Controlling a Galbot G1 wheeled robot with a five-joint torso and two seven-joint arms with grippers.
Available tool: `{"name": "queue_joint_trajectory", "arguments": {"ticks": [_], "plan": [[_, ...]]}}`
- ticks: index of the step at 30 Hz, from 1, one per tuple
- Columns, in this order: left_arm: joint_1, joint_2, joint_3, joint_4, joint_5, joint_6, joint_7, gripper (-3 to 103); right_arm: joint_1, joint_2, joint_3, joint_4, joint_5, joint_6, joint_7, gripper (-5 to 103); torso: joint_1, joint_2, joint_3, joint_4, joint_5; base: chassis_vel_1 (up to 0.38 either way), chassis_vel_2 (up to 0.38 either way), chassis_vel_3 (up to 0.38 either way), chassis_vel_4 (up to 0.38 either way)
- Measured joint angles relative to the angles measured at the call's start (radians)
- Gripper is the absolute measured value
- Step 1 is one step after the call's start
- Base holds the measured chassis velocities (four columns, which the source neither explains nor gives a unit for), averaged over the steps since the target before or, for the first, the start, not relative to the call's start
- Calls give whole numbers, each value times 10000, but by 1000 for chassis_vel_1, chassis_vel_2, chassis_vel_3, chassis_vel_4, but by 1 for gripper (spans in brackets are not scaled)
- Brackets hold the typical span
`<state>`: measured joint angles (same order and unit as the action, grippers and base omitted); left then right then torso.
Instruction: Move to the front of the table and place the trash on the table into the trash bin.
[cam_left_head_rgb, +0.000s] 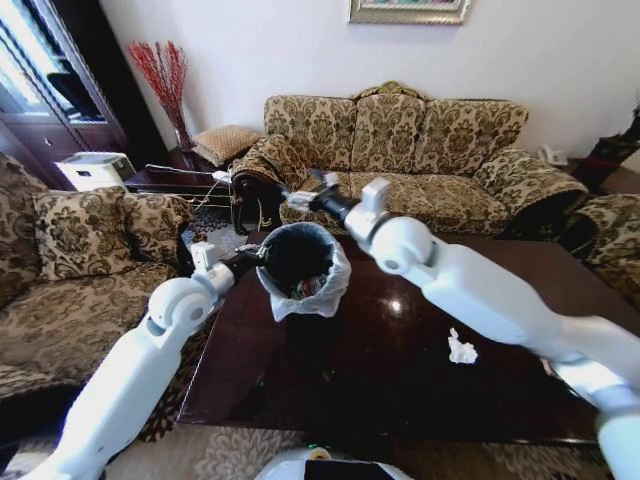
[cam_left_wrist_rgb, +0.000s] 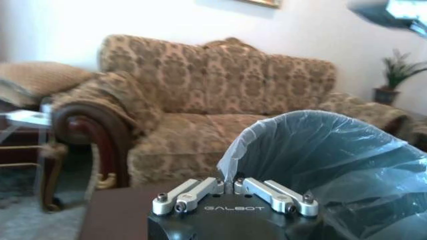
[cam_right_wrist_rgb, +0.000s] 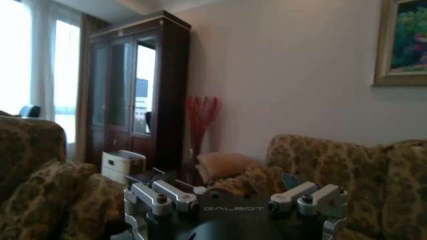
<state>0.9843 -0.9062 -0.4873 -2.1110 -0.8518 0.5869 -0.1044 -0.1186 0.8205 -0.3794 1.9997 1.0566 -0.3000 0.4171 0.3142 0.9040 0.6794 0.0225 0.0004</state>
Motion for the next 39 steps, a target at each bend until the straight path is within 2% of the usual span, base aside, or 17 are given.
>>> {"name": "queue_joint_trajectory", "arguments": {"ticks": [3, 5, 6, 7, 9, 10, 12, 13, 15, 16, 18, 20, 23, 28, 29, 32, 39], "plan": [[54, -174, -297, 101, 634, -209, 64, 3, -1520, -987, 1238, 583, -255, -609, 221, 100, 1, 0, 0, -5, -4, 0, 0, 0, 0], [57, -181, -305, 101, 650, -216, 69, 3, -1653, -1053, 1339, 629, -283, -649, 221, 100, 1, 0, 0, -4, -3, 0, 0, 0, 0], [129, -274, -416, 86, 808, -277, 93, 3, -2838, -1543, 1990, 1039, -598, -796, 300, 100, 1, 0, 0, -14, 0, 0, 0, 0, 0], [129, -274, -416, 86, 808, -277, 93, 3, -2838, -1543, 1990, 1039, -598, -796, 300, 100, 1, 0, 0, -14, 0, 0, 0, 0, 0], [747, -414, -842, -438, 795, -280, 66, 3, -4923, -1856, 2942, 1380, -1905, -425, 455, 100, 0, 0, -1, -18, -2, 0, 0, 0, 0], [747, -414, -842, -438, 795, -280, 66, 3, -4923, -1856, 2942, 1380, -1905, -425, 455, 100, 0, 0, -1, -18, -2, 0, 0, 0, 0], [1416, -528, -1405, -929, 703, -304, -74, 3, -7078, -1582, 4103, 1472, -3450, 206, 113, 100, -2, 1, -2, 4, 0, 0, 0, 0, 0], [1416, -528, -1405, -929, 703, -304, -74, 3, -7078, -1582, 4103, 1472, -3450, 206, 113, 100, -2, 1, -2, 4, 0, 0, 0, 0, 0], [1611, -535, -1531, -1063, 665, -304, -59, 3, -8955, -1143, 5193, 1709, -4475, 573, -104, 100, -1, 0, -1, 4, -4, 0, 0, 0, 0], [1611, -535, -1531, -1063, 665, -304, -59, 3, -8955, -1143, 5193, 1709, -4475, 573, -104, 100, -1, 0, -1, 4, -4, 0, 0, 0, 0], [1767, -429, -1655, -1134, 624, -376, 77, 3, -11344, -343, 6885, 1998, -5582, 1032, -710, 100, -1, 1, -1, -8, -3, 0, 0, 0, 0], [1800, -397, -1675, -1139, 618, -399, 108, 3, -11802, -144, 7270, 2070, -5791, 1131, -889, 100, -1, 1, -1, -10, -3, 0, 0, 0, 0], [1869, -247, -1708, -1145, 597, -467, 226, 3, -13539, 888, 8748, 2808, -6429, 1292, -1435, 100, -3, 2, -2, -13, -3, 0, 0, 0, 0], [1815, -220, -1589, -1114, 593, -541, 306, 3, -14352, 1763, 9141, 3383, -6729, 936, -1330, 100, 0, 1, 0, -2, -7, 0, 0, 0, 0], [1815, -220, -1589, -1114, 593, -541, 306, 3, -14352, 1763, 9141, 3383, -6729, 936, -1330, 100, 0, 1, 0, -2, -7, 0, 0, 0, 0], [1832, -215, -1541, -1120, 592, -579, 393, 3, -14966, 2399, 9182, 3676, -6889, 660, -1253, 100, 1, 1, 0, -4, -6, 0, 0, 0, 0], [1819, -227, -1478, -1140, 654, -554, 401, 3, -15125, 2910, 9084, 3517, -7015, 773, -1378, 100, -1, 1, 0, -6, -8, 0, 0, 0, 0]]}}
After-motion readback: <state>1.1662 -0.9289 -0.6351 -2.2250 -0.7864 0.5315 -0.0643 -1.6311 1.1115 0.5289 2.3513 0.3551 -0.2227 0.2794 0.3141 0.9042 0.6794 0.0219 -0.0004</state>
